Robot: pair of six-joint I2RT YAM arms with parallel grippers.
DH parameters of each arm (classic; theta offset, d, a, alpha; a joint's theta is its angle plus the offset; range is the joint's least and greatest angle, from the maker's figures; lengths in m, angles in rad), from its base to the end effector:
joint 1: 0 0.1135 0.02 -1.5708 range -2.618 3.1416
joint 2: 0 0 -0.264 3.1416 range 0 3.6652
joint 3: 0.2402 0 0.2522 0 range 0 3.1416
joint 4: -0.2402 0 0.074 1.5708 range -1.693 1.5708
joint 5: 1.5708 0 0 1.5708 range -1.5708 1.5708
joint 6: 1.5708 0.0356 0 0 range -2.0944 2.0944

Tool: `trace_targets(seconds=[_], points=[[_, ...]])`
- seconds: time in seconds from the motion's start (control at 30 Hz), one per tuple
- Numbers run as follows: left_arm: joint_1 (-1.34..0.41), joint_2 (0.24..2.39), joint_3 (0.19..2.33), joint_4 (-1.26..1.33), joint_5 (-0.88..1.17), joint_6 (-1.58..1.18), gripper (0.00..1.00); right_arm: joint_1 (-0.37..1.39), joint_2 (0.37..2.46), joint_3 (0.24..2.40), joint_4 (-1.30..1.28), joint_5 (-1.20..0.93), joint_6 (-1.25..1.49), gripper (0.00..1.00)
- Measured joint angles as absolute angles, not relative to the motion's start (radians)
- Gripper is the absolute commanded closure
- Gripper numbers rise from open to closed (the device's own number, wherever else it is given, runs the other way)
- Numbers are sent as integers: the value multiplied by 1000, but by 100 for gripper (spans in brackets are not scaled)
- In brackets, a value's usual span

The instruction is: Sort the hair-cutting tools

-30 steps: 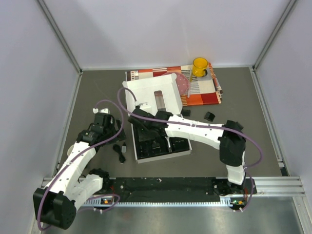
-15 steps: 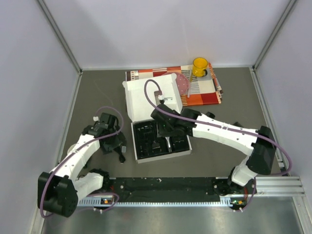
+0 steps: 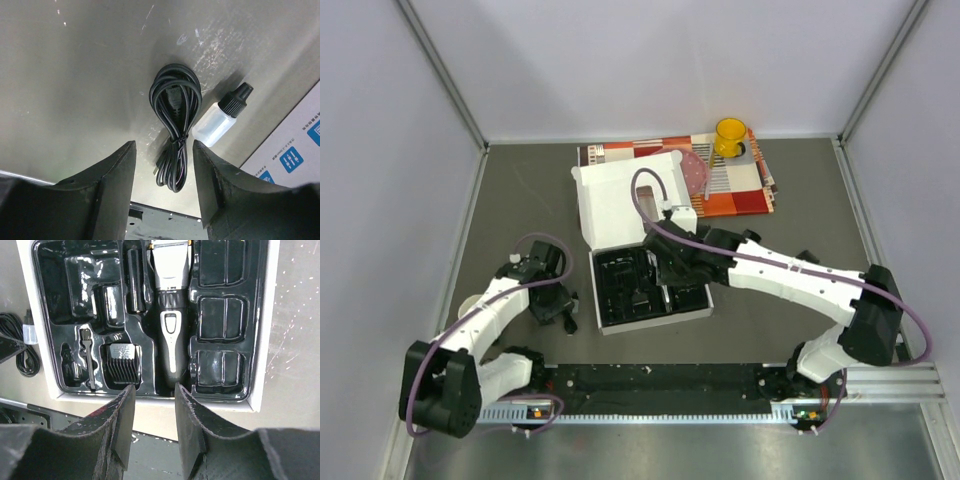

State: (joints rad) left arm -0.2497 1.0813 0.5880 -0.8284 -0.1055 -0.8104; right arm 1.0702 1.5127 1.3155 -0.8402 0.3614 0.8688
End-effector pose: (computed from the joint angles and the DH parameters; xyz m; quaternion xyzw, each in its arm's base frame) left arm 0.1628 -0.0376 0.1773 -0.2805 0.9504 -0.0176 0.1335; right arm 0.1604 0.2670 0.2955 -0.0483 0.9489 0.1157 0.2896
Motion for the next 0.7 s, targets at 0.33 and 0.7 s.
trace_targets(seconds=[0.33, 0.7], points=[[-250, 1155, 578, -791, -96, -816, 85, 1057, 1472, 1256, -835, 384, 884, 62], [-250, 1090, 612, -847, -164, -821, 94, 1049, 1470, 1254, -835, 397, 883, 62]])
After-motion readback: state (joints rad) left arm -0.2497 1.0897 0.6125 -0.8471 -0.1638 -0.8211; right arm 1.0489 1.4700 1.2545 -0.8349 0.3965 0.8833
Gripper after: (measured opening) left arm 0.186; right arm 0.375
